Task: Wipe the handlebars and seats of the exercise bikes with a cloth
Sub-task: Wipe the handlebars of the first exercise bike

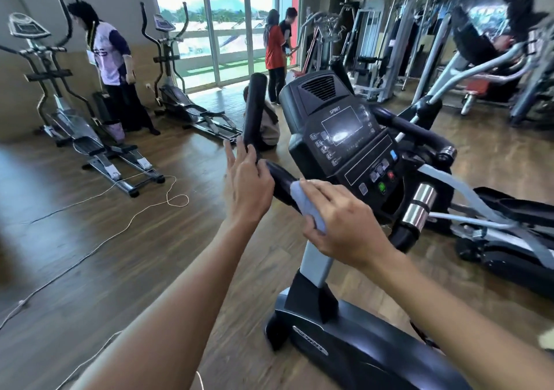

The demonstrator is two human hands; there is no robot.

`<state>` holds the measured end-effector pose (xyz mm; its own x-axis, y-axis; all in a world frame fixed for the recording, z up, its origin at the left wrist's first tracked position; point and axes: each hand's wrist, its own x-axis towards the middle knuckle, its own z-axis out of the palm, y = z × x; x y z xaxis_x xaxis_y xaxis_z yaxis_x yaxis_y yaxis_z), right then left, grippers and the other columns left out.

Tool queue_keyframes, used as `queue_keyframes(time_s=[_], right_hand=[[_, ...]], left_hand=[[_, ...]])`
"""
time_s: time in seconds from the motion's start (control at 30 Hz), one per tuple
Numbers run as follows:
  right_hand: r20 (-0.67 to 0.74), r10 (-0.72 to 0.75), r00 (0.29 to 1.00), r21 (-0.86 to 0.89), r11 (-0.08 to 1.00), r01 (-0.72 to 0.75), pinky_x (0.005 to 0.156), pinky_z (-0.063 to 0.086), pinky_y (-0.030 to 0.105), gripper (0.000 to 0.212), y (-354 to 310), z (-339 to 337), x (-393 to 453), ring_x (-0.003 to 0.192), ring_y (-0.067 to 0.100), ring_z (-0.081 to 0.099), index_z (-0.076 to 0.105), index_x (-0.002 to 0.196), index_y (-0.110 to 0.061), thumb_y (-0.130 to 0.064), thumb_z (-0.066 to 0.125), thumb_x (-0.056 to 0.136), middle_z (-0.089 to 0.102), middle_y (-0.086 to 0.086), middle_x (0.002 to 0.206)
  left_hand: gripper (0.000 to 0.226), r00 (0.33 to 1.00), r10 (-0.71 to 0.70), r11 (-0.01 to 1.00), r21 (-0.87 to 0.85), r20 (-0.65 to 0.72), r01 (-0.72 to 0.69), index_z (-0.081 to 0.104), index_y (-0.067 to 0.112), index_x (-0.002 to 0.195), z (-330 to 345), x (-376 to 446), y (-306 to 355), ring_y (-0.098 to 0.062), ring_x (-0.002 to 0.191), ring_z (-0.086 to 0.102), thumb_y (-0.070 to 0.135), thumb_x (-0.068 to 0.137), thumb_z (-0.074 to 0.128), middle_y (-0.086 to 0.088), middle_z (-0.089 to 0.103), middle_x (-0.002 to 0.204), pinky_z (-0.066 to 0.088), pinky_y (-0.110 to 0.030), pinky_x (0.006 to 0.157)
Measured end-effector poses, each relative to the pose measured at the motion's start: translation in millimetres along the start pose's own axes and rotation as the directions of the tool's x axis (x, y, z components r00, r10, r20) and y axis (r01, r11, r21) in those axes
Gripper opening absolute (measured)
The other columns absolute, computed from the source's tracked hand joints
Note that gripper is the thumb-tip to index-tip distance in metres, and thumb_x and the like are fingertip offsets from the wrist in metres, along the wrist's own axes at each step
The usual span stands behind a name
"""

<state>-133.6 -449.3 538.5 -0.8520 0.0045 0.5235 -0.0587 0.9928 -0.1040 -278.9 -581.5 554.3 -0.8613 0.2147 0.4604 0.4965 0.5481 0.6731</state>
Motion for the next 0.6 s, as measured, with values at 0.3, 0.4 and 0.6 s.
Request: queue_keyframes(time_s=[0.3,0.4,0.6], right_hand=[[-0.015,-0.140,0.990,-0.117,0.983,0.138,0.083,0.059,0.042,0.055,35,-31,-59,0.100,0.029,0.067,0.064,0.132,-0.002,-0.021,0.055,0.081,0.069,0.011,0.122],[-0.020,-0.066,0.998,-0.060,0.996,0.065,0.078,0.061,0.044,0.055,10,-12,-22,0.099,0.034,0.066,0.065,0.128,0.001,-0.026,0.050,0.083,0.069,0.014,0.121],[-0.001,-0.194,0.981,-0.029,0.981,0.193,0.080,0.060,0.042,0.055,36,-31,-54,0.101,0.030,0.068,0.066,0.131,-0.003,-0.023,0.051,0.082,0.069,0.011,0.125]], left_hand=[[0.051,0.979,0.165,0.984,-0.094,0.122,-0.154,0.037,0.003,0.156,24,-28,13,-0.019,0.158,0.008,0.018,0.108,0.042,-0.009,0.027,0.167,0.008,-0.037,0.129],[0.052,0.986,0.132,0.989,-0.085,0.101,-0.123,0.033,0.002,0.158,28,-31,17,-0.019,0.159,0.005,0.015,0.108,0.039,-0.008,0.023,0.169,0.007,-0.036,0.129],[0.050,0.989,0.107,0.993,0.043,0.100,-0.112,0.037,0.008,0.157,20,-34,20,-0.012,0.158,0.008,0.022,0.109,0.039,-0.003,0.022,0.170,0.014,-0.031,0.126]])
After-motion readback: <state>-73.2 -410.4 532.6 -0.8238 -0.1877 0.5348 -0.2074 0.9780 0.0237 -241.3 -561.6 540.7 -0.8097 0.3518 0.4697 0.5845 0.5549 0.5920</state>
